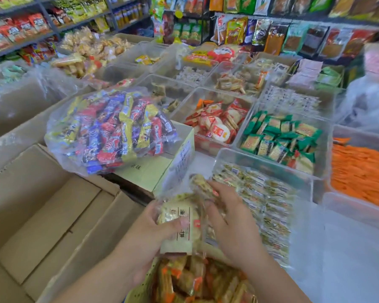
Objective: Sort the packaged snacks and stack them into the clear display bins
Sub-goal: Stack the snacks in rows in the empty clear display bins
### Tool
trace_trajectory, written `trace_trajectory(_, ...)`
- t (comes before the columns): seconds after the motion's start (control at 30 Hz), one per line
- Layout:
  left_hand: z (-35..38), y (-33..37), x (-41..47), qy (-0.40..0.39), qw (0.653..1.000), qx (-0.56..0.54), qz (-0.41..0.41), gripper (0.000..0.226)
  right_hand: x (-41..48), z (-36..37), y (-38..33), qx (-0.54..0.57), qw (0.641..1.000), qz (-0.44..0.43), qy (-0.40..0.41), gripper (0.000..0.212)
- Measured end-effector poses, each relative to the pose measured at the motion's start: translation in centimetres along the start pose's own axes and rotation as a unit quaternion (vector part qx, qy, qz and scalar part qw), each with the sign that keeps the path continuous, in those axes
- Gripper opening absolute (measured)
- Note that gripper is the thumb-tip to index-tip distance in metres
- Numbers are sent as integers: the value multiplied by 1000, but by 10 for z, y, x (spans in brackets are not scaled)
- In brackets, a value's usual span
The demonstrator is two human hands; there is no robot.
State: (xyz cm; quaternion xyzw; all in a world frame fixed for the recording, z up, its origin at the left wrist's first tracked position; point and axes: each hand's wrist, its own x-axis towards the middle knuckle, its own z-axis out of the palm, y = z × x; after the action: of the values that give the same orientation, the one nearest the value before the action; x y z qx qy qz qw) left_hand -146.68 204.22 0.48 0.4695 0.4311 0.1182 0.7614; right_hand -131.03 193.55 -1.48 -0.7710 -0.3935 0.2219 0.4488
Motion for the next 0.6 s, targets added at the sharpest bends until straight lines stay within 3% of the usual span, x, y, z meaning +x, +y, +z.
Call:
trace_trajectory(0.1,1,-3,14,52,998,-18,12,76,31,-14,28,32,998,61,15,39)
trace_trajectory(0.23,-6,-2,22,79,990,-116,21,37,89,-35,68,-76,993,80,49,37)
trace_trajectory(0.37,-19,-2,23,89,985,-145,11,40,125,-37,100,-153,979,125,-41,40)
trace_trajectory(0.47,-26,2,21,92,987,-133,19,28,136,-36,109,-143,969,160,-121,46)
trace_trajectory(0.6,-30,1,19,101,983,-154,16,37,143,-33,112,-177,960,143,-162,45)
